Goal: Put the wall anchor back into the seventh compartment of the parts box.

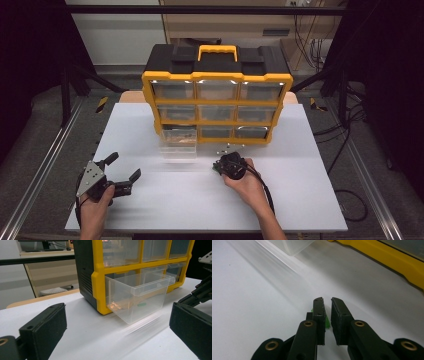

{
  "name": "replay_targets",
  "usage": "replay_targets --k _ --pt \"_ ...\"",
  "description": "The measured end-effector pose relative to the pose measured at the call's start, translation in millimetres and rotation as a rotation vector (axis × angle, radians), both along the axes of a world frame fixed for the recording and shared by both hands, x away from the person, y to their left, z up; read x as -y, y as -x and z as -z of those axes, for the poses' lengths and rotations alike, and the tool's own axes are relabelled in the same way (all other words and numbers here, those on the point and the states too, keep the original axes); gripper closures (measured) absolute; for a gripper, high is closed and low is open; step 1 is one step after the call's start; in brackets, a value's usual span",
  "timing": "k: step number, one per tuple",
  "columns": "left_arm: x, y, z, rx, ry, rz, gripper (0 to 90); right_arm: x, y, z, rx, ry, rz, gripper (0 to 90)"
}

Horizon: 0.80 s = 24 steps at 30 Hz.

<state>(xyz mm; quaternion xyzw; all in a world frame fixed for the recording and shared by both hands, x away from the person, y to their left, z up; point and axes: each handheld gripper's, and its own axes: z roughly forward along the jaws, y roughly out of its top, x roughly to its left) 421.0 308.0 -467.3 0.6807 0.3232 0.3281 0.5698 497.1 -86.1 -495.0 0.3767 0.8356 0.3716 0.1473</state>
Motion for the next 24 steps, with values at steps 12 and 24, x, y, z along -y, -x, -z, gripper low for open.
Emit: replay_targets --k 12,24 --pt "1.0 0.2 0.2 -0.001 -0.005 0.002 0.9 -0.7 0.3 0.4 -0.01 0.0 -0.001 81.5" --pt "1.5 0.1 0.4 -0.002 -0.007 0.002 0.9 -0.8 -0.8 2.9 -0.009 0.01 0.003 84.6"
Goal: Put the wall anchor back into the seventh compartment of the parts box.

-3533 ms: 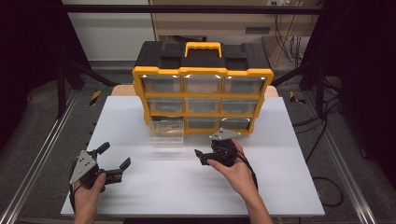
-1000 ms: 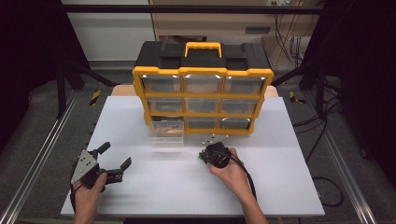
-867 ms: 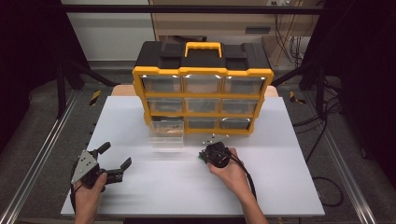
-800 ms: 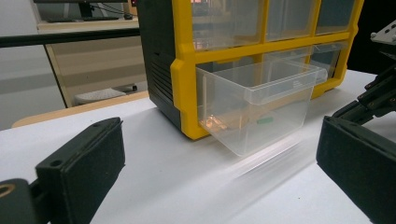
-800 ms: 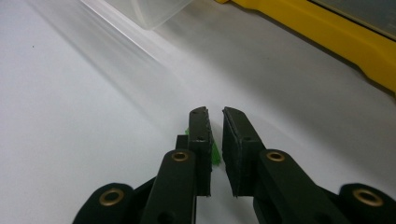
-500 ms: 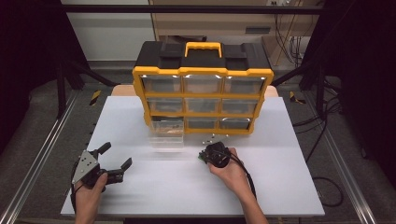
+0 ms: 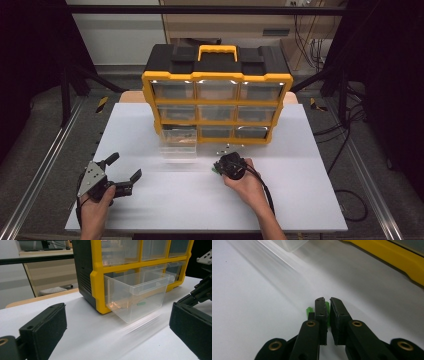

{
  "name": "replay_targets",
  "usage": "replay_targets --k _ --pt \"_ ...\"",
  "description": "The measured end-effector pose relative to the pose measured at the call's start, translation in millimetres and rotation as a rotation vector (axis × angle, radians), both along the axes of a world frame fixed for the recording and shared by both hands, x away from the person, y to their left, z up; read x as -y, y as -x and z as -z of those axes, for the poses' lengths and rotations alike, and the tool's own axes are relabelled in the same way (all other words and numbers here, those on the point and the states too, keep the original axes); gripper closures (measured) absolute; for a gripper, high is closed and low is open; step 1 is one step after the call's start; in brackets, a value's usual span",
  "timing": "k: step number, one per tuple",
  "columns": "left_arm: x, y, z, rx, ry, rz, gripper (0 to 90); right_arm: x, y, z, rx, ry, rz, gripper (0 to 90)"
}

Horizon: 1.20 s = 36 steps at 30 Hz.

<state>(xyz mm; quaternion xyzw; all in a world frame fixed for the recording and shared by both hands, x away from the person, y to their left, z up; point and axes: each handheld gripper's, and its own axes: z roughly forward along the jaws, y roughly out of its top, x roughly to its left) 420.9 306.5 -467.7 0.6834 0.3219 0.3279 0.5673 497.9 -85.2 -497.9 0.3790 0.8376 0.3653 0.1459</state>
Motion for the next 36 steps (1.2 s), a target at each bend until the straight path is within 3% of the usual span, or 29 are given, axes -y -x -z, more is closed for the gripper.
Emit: replay_targets --k 7,16,22,33,36 --pt "-1.1 0.1 -0.3 0.002 0.005 -0.003 0.9 1.0 2.0 -2.5 0.019 -0.021 -0.001 84.7" --pt "-0.9 0.8 -0.9 0.003 0.003 -0.003 0.9 8.4 7.7 -16.2 0.09 -0.106 0.009 84.7" --pt "-2.1 -0.7 -0.6 0.001 0.005 -0.009 0.9 12.8 13.4 -29.8 0.161 -0.2 0.003 84.7" --pt "-5.5 -0.5 -0.5 0.001 0.006 -0.024 1.0 8.8 23.4 -54.6 0.225 -0.279 -0.019 84.7" --pt "-5.4 0.0 -0.6 0.001 0.006 -0.023 1.0 5.8 22.6 -62.1 0.234 -0.279 -0.024 84.7"
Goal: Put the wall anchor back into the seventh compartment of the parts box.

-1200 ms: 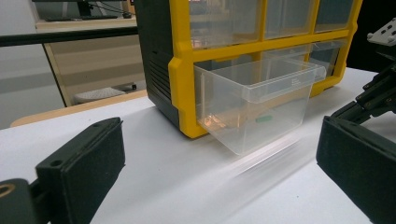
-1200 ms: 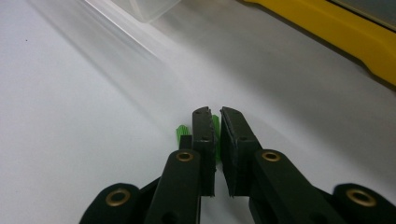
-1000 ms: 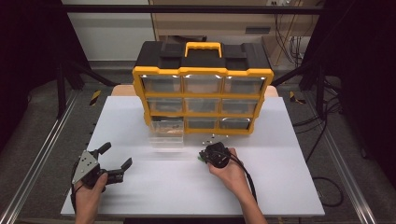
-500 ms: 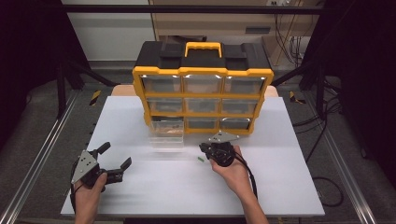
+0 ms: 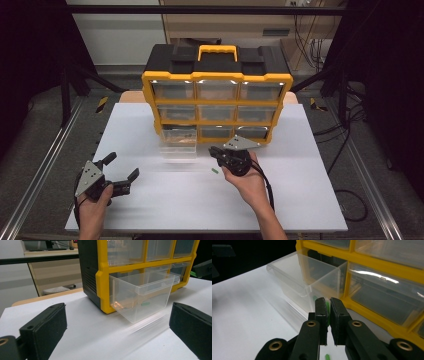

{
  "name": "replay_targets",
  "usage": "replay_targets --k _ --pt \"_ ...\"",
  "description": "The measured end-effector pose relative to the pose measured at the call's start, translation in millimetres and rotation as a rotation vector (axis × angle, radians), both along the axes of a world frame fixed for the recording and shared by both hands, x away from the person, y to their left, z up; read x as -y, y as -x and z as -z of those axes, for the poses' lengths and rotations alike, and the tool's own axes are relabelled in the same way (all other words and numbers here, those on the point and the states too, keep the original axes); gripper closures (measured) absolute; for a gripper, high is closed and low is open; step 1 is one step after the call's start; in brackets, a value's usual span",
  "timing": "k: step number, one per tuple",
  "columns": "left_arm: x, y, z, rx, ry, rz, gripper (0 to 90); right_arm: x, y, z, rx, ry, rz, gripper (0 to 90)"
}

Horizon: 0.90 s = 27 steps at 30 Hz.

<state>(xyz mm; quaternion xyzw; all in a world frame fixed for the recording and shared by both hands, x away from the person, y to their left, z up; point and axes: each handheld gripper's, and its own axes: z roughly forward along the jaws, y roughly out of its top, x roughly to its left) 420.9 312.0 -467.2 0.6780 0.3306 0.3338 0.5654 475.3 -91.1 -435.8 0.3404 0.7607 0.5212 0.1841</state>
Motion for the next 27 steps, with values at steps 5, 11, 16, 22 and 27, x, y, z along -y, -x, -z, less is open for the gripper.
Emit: replay_targets --k 5,11,16,22,27 --pt "0.3 -0.6 0.2 0.0 0.002 0.001 1.0 -4.2 -3.8 -15.0 0.008 -0.013 -0.005 84.7" --pt "0.0 -0.9 0.0 0.0 0.011 0.002 1.1 -12.1 -10.0 -35.8 0.014 -0.03 -0.014 84.7" --pt "0.0 -1.1 -0.4 0.001 0.012 0.004 1.1 -21.7 -13.2 -46.9 0.02 -0.029 -0.027 84.7" --pt "0.5 -1.0 -0.5 0.003 0.013 0.008 1.1 -39.2 -20.9 -61.0 0.024 -0.019 -0.046 84.7" --pt "-0.4 -1.4 -0.8 0.004 0.018 0.007 1.1 -50.5 -25.3 -66.4 0.022 -0.001 -0.055 84.7"
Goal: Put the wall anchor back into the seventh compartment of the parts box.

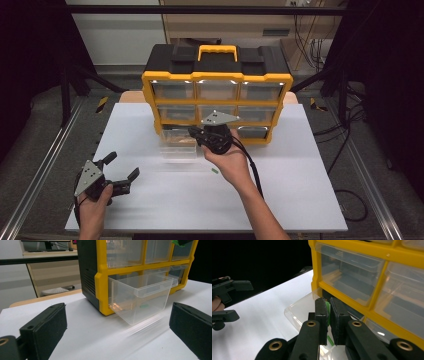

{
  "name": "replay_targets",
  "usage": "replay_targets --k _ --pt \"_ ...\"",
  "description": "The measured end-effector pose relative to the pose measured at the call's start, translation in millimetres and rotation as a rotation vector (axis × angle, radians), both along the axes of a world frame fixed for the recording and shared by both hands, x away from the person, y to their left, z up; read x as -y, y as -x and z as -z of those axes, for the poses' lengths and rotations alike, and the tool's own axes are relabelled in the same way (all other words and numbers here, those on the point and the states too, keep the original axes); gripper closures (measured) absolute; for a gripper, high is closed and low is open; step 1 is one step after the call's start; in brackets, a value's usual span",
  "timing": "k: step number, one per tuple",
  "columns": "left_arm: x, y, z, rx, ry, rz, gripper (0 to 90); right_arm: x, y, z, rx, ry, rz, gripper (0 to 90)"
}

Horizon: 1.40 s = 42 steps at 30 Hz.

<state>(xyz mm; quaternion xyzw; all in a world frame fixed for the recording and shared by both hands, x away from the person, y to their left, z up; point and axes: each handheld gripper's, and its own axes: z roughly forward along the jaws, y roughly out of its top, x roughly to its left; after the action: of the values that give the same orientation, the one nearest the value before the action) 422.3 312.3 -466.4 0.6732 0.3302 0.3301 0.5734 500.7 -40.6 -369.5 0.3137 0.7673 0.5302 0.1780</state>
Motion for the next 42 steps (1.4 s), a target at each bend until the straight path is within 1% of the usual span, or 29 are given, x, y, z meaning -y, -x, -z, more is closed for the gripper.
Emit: replay_targets --k 5,15,20,28,35,42 --pt "0.0 -0.2 -0.1 0.001 0.002 -0.001 1.0 -7.5 -5.8 -0.8 -0.017 0.001 -0.008 84.7" --pt "-0.4 -0.3 -0.2 0.001 0.006 -0.001 1.1 -15.4 -10.7 -2.2 -0.021 0.014 -0.015 84.7" --pt "0.1 -0.3 -0.3 0.001 0.004 0.001 1.1 -23.4 -14.4 -0.4 -0.029 0.038 -0.021 84.7" --pt "-0.5 -0.6 -0.2 0.001 0.009 0.002 1.1 -30.8 -18.7 -1.4 -0.034 0.05 -0.032 84.7" --pt "-0.4 -0.4 -0.3 0.001 0.01 0.003 1.1 -35.7 -20.8 -3.7 -0.036 0.07 -0.032 84.7" --pt "-1.1 -0.7 -0.5 0.001 0.012 0.001 1.1 -38.4 -23.0 -1.6 -0.048 0.085 -0.035 84.6"
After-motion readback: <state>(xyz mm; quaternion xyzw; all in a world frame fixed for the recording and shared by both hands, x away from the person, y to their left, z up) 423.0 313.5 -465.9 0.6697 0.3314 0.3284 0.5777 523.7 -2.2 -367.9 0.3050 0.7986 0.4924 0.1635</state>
